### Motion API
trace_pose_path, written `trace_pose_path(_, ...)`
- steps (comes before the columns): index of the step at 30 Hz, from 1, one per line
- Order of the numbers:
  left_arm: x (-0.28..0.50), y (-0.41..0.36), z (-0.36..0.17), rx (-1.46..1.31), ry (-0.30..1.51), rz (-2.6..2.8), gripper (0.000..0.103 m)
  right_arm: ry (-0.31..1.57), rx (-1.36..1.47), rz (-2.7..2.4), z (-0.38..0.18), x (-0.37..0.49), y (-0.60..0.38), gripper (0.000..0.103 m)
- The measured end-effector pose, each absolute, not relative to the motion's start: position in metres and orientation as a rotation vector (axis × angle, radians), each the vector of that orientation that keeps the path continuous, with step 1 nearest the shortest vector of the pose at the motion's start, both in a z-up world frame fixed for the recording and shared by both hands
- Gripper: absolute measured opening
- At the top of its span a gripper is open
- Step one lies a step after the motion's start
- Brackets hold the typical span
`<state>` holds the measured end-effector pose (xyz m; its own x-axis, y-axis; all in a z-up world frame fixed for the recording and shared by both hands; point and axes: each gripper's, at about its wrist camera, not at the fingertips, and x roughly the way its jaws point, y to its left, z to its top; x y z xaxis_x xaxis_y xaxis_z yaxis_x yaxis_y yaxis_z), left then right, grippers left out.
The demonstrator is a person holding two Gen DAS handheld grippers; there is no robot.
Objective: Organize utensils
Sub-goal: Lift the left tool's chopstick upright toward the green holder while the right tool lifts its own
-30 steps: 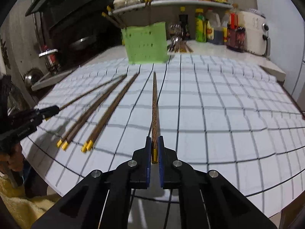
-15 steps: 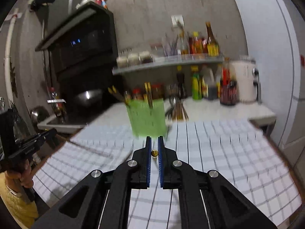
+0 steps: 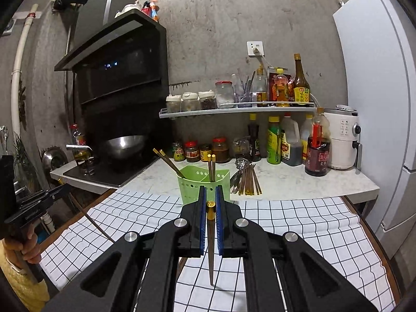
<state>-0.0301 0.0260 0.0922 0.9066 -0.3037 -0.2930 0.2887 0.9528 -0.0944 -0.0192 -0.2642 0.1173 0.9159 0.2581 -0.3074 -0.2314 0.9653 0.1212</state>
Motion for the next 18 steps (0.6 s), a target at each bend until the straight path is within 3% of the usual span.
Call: trace_pose_path(18, -0.006, 0.012, 0.050, -0.012, 0.505, -0.306, 0.006, 0.481, 0.004, 0.248, 0.065, 0.001, -0.241, 0.007)
